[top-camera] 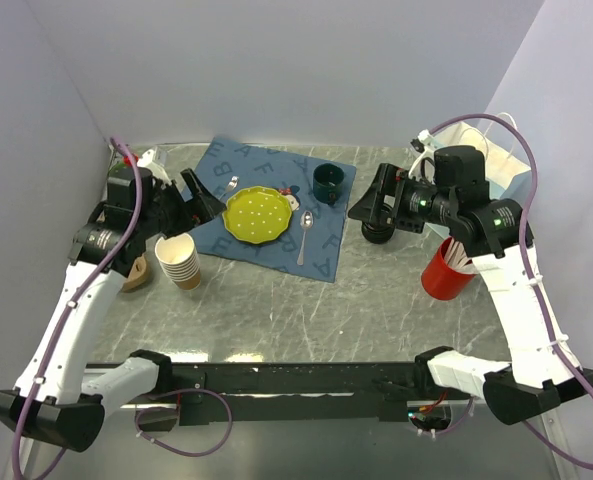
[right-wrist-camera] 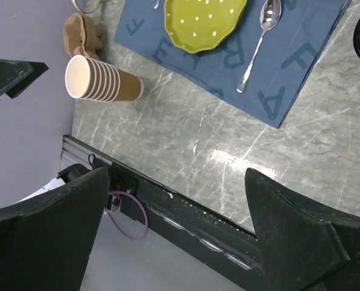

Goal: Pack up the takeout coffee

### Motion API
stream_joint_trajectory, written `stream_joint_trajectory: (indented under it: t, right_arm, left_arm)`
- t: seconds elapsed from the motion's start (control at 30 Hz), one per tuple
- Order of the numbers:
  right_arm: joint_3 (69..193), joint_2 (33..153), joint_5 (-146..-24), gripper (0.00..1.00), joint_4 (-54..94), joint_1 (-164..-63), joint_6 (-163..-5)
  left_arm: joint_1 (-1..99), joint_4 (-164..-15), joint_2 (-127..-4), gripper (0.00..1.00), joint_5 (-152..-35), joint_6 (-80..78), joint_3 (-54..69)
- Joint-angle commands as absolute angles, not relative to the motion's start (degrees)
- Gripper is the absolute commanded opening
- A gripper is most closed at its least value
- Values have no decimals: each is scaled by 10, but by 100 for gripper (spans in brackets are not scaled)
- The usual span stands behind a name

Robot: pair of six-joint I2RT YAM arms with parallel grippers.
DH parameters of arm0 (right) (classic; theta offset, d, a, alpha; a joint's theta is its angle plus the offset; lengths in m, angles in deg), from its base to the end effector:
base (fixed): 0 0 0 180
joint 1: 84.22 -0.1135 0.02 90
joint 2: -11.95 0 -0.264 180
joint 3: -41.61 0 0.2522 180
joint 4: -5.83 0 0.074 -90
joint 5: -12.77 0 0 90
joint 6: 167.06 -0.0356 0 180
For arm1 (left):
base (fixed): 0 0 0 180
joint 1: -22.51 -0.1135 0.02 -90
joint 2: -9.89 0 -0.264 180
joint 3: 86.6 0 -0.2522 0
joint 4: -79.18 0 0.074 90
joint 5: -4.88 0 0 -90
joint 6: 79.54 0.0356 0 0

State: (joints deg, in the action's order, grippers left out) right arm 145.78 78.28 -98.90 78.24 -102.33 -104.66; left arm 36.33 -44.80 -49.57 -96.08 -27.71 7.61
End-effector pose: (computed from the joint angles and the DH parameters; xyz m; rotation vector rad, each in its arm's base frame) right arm 0.1873 0.0751 0.4492 -0.0393 2.2564 0.8542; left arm 0.1989 -0.0559 0.3988 -0.3385 2.1408 -0.7377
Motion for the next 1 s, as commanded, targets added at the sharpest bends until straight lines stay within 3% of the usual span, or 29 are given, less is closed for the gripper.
stream_joint_trajectory:
  t: [0.0,0.17,0.33,0.47,0.97]
  right_arm:
    - [1457,783,-990,100,768,-1022,-1027]
    - [1462,787,-981,100,772,-1022,-1011]
    - [1460,802,-1022,95,776,-1022,-1014]
    - [1441,799,-1067,89,739,-1022,-1021]
    - [1438,802,-1082,86,722,-1022,-1026]
  left_arm:
    - [364,-410,-527,98,-895,-245,39]
    - [365,-362,-580,91,-807,-193,-13]
    - [365,-311,-645,64,-742,-154,-53]
    - [364,-300,-676,49,-777,-141,-53]
    - [369,-282,-702,43,-770,-163,-16]
